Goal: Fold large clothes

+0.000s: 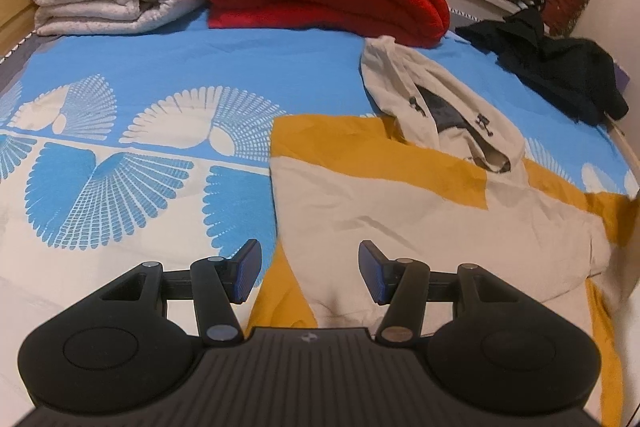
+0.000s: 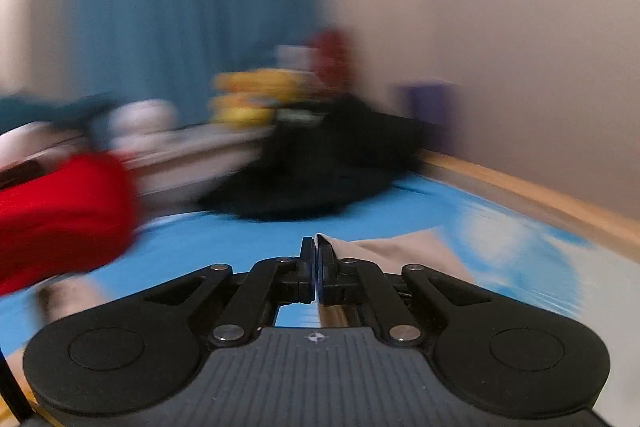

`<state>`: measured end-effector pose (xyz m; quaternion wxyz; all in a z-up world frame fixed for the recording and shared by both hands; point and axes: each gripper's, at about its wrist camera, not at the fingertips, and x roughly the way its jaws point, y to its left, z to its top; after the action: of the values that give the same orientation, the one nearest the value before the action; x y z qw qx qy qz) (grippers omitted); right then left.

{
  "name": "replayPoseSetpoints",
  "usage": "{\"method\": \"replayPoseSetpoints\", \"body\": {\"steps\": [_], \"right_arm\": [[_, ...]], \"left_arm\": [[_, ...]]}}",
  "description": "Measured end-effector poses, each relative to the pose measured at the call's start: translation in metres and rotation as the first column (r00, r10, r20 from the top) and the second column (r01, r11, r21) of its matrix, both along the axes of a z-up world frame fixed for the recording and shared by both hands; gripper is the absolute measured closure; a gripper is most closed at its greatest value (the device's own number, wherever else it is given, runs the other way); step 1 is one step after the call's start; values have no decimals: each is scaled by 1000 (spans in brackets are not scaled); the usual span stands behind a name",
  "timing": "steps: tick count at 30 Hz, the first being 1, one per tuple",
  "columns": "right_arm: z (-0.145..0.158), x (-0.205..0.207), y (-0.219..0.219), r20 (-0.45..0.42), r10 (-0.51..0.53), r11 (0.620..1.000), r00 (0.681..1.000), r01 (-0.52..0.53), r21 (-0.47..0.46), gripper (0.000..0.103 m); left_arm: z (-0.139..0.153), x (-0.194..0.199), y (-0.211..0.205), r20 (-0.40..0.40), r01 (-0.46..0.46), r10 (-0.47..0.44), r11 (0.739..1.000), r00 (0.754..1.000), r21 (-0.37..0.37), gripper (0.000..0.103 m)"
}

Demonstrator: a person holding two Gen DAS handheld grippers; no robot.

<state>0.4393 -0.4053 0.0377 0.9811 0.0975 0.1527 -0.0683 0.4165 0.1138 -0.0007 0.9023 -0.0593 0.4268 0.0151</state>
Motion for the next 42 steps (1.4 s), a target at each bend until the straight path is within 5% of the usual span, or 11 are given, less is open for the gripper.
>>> {"method": "replayPoseSetpoints", "body": {"steps": [2,5,7,10,13,16,23,33,38,39,42], "right_arm": [[10,-7,58,-6,184,983,983,-184,-11,103],[3,-24,136,-114,427,904,897,-423,60,99],[-15,-36,174,-217,519,854,826,-505,120,87],[-42,-57,203,-306,565,824,766,-539,173,79],[-53,-77,199,-335,524,851,783,-493,180,67],[-57,-82,175,-341,403,915,849,-364,174,53],[-67,-95,117,-343,120,976,931,-48,210,53],[-116,-85,75,-423,-17,892,906,204,402,46],[-153,-51,65,-458,-16,775,889,300,556,46],[-158,-45,64,-464,-35,759,885,326,564,50],[-147,-30,71,-424,-110,764,899,349,542,92]], "left_arm": [[3,-1,4,6,-8,8,1000,1000,-12,44],[8,-4,11,11,-18,18,999,1000,-28,44],[12,-6,18,18,-26,27,999,999,-42,44],[17,-10,28,27,-42,44,997,999,-59,44],[22,-14,39,34,-53,55,996,998,-73,44],[25,-17,49,38,-62,66,994,997,-85,44],[28,-21,73,38,-95,100,989,994,-115,44],[26,-22,78,31,-94,99,988,995,-124,44],[24,-21,77,31,-93,98,988,995,-123,44],[24,-21,76,30,-91,96,988,995,-122,44],[24,-21,76,32,-89,94,988,995,-123,44]]}}
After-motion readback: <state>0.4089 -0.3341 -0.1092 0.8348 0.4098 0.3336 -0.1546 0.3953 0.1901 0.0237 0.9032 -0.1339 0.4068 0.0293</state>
